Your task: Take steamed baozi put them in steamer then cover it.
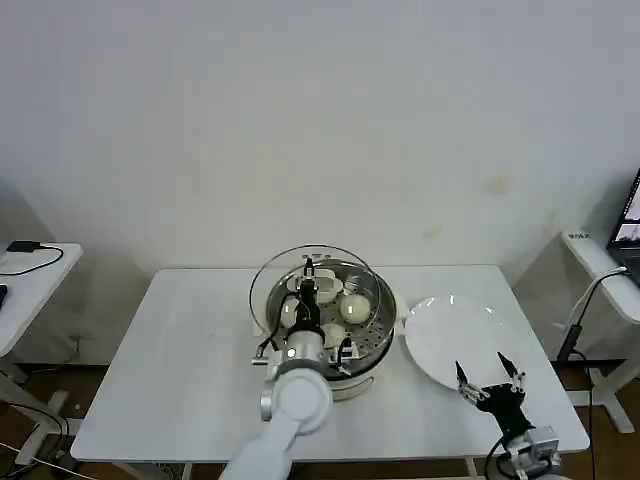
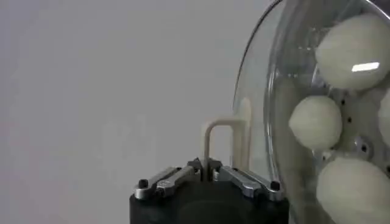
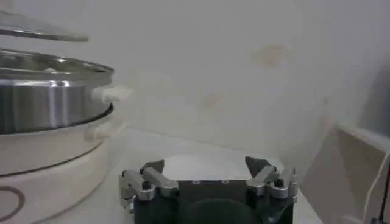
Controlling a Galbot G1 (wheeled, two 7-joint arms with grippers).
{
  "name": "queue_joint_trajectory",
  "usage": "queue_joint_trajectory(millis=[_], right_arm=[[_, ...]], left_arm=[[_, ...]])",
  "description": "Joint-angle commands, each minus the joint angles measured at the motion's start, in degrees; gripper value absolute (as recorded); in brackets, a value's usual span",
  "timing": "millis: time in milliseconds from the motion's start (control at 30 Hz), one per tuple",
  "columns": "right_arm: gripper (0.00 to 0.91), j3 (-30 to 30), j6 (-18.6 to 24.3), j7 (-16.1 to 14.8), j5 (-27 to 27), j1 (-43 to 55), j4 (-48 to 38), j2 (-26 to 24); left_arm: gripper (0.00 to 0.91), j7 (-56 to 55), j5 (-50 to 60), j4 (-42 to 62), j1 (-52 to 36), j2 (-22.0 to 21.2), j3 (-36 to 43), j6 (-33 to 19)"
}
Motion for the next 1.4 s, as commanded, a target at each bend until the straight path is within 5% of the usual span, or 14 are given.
queue_joint_trajectory(millis=[33, 1400], right_arm=[[0.907, -0.22, 0.18, -0.03, -0.43, 0.17, -0.11, 0.08], [0.907, -1.19, 1.41, -1.24, -1.38, -0.45, -0.02, 0.17]], left_arm=[[0.000, 0.68, 2.61, 3.44, -0.82, -2.89, 1.30, 0.25], [0.000, -1.66, 2.40, 5.37, 1.14, -4.77, 0.92, -0.53]])
